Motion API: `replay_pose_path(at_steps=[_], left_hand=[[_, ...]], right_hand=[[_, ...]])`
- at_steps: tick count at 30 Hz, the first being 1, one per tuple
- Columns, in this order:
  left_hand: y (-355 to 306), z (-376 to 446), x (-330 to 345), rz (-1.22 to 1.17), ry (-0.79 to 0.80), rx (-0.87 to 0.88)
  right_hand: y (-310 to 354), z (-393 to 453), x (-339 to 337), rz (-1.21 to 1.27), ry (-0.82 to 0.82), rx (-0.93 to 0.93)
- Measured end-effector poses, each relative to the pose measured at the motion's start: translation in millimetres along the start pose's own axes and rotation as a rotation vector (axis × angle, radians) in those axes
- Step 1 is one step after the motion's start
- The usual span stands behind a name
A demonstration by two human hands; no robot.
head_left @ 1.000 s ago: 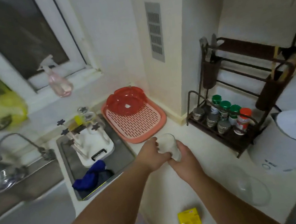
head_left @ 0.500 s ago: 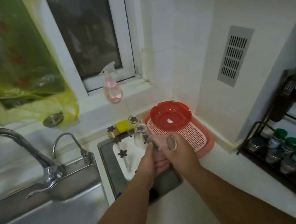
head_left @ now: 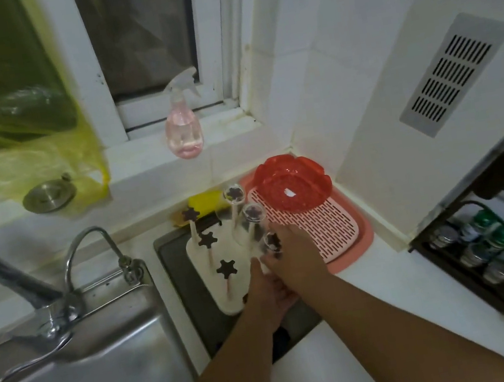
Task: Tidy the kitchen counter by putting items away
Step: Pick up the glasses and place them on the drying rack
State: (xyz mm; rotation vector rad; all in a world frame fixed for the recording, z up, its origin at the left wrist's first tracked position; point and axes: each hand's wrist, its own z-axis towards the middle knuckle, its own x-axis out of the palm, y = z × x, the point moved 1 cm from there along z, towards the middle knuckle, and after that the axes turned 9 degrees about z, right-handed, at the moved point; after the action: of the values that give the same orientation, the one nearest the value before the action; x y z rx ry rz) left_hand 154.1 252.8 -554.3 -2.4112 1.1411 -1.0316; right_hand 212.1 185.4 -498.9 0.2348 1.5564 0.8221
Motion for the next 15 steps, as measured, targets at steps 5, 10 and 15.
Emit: replay_pose_path(at_steps=[5, 10, 15], left_hand=[[6, 3, -5, 0.081, -0.084, -0.05], [11, -17, -4, 0.221, -0.125, -0.061], [21, -30, 25, 0.38, -0.161, -0.058]], right_hand=[[-1, -4, 10, 0.012, 0.013, 0.028], [-4, -21, 2, 0.122, 0.028, 0.037], [-34, -59, -48, 0.151, 0.023, 0.078]])
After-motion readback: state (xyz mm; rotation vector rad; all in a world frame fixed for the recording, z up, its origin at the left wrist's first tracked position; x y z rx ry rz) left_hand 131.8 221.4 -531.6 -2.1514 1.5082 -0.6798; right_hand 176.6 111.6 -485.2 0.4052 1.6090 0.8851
